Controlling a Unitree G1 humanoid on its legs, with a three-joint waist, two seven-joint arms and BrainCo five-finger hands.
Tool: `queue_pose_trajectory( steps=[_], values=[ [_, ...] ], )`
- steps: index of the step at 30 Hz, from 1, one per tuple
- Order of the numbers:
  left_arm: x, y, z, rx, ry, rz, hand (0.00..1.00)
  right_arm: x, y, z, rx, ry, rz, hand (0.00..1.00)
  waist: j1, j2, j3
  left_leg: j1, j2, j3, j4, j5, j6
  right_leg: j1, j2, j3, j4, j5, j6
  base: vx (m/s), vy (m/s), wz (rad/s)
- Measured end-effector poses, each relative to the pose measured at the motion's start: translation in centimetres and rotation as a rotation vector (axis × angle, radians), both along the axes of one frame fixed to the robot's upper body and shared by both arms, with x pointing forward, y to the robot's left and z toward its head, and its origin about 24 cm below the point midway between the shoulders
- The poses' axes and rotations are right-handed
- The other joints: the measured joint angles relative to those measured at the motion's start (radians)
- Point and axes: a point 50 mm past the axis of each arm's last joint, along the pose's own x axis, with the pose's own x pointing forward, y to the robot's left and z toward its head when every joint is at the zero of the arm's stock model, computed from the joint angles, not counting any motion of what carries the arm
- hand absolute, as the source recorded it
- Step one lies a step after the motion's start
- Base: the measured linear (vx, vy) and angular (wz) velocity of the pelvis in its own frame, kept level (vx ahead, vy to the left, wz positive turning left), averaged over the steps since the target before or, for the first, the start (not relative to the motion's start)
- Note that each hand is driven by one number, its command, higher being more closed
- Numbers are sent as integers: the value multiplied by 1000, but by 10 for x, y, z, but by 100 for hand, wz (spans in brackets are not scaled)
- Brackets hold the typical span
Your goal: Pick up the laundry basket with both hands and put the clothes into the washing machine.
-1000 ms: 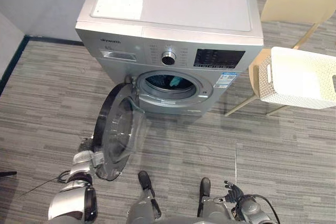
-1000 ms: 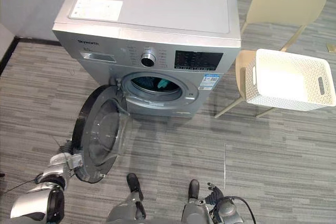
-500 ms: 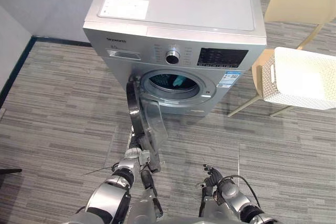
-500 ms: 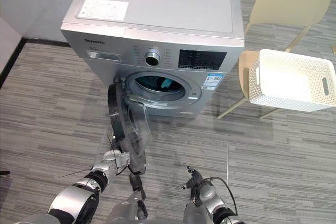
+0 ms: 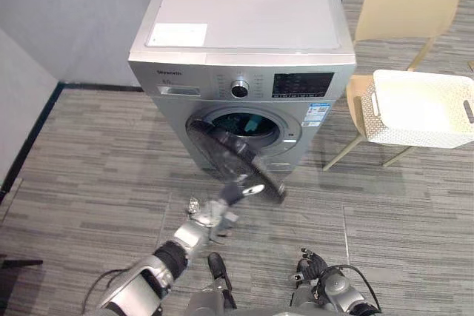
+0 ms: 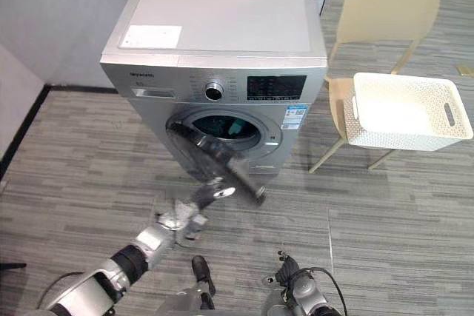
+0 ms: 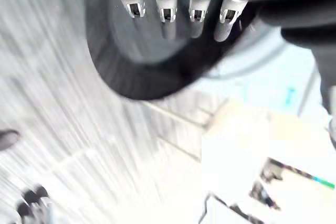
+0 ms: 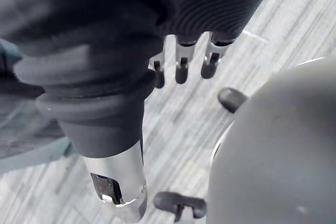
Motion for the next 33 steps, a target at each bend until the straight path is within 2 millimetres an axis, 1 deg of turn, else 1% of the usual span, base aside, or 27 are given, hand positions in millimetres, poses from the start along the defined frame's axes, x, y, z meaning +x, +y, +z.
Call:
queue_pose_trajectory(
  steps=[1,2,3,6,9,11,12,15,18,20,21,23,25,26,28,29,30,31,32,33],
  values=[
    [1,-13,9,-25,-31,-36,0,0,0,0,0,-2,-1,0,-2,5,-3,0,1,-3,-1,-1,-1,5,1,-6,-7,1,-5,-107,26,2],
    [3,-25,21,-49,-82,-65,0,1,-1,0,0,-1,-6,0,-9,12,-11,1,5,-8,-1,0,-1,9,6,-12,-15,1,-6,-94,18,-1],
    [4,-26,26,-54,-100,-69,0,1,-1,0,-1,-2,-7,0,-11,15,-13,3,6,-10,-2,0,-1,11,8,-12,-17,1,-6,-90,12,-8],
    [5,-30,40,-84,-156,-88,0,-3,-3,-1,0,7,-17,0,-13,36,-32,6,10,-19,-2,-1,-1,37,15,-33,-47,4,-11,-8,-2,1],
    [0,-41,50,-126,-180,-138,0,-7,-3,-2,0,17,-18,0,-15,39,-43,7,4,-52,-2,-1,-1,67,15,-63,-63,6,-14,45,-3,31],
    [-4,-46,52,-144,-178,-170,0,-7,-1,-3,1,20,-15,0,-14,36,-48,8,2,-66,-2,-1,-1,80,15,-76,-63,9,-24,87,-3,28],
    [-6,-49,51,-148,-173,-191,0,-8,3,-3,10,22,-11,0,-10,32,-53,8,3,-70,-2,-1,-1,84,16,-84,-63,6,-30,97,-6,16],
    [-11,-52,54,-131,-205,-230,0,-6,11,-3,28,17,10,0,-4,24,-57,9,3,-72,-2,3,5,91,19,-89,-63,5,-33,111,-18,2],
    [-20,-43,51,-77,-251,-258,0,-7,14,-3,29,19,27,0,-2,21,-59,22,6,-70,0,3,5,100,21,-93,-64,5,-33,125,-26,-8],
    [-34,-28,37,-48,-224,-273,0,-7,12,-3,26,13,31,0,-3,20,-59,31,12,-69,3,3,4,105,26,-93,-65,2,-38,91,-34,-13],
    [-37,-21,31,-42,-201,-261,0,-8,11,-3,24,15,30,0,-3,20,-58,34,15,-68,3,3,4,107,29,-94,-65,2,-38,57,-34,-7],
    [-53,-1,7,-46,-101,-183,0,-13,7,-5,20,27,19,0,0,15,-57,50,22,-70,-2,1,1,122,37,-98,-68,-5,-49,21,-36,-3],
    [-59,14,-9,-2,-61,-122,0,-15,3,-5,18,29,-2,0,7,15,-57,52,24,-83,-2,-4,-5,132,41,-109,-77,-9,-52,-34,-24,18],
    [-63,33,-33,55,18,-20,0,-17,0,-5,19,29,-30,0,8,12,-55,52,24,-121,-2,-4,-5,151,45,-141,-79,-19,-47,-49,-22,43],
    [-68,50,-51,102,86,72,0,-18,-2,-6,20,31,-46,0,11,7,-52,51,24,-153,-2,-4,-5,169,47,-172,-78,-28,-46,-46,-14,55],
    [-75,69,-67,156,150,165,0,-19,-1,-6,26,33,-56,0,14,-3,-49,47,22,-188,-2,-4,-5,187,48,-209,-73,-40,-35,-51,-14,80],
    [-83,89,-77,209,192,250,0,-21,-1,-7,32,36,-63,0,22,-12,-51,33,19,-225,-1,-3,-6,194,50,-244,-66,-50,-36,-45,-13,86],
    [-88,99,-82,235,214,289,0,-22,-1,-7,37,34,-76,0,30,-17,-51,24,17,-242,3,-2,-7,198,50,-265,-60,-57,-32,-11,-11,110],
    [-98,120,-90,286,251,390,0,-25,-2,-8,46,39,-107,0,49,-33,-53,0,3,-295,6,4,-5,210,48,-322,-50,-69,-26,17,-3,101],
    [-103,128,-93,300,270,429,0,-27,-2,-9,47,45,-114,0,58,-37,-52,-11,-2,-316,7,7,-2,216,46,-348,-42,-75,-26,50,10,140]
  ],
)
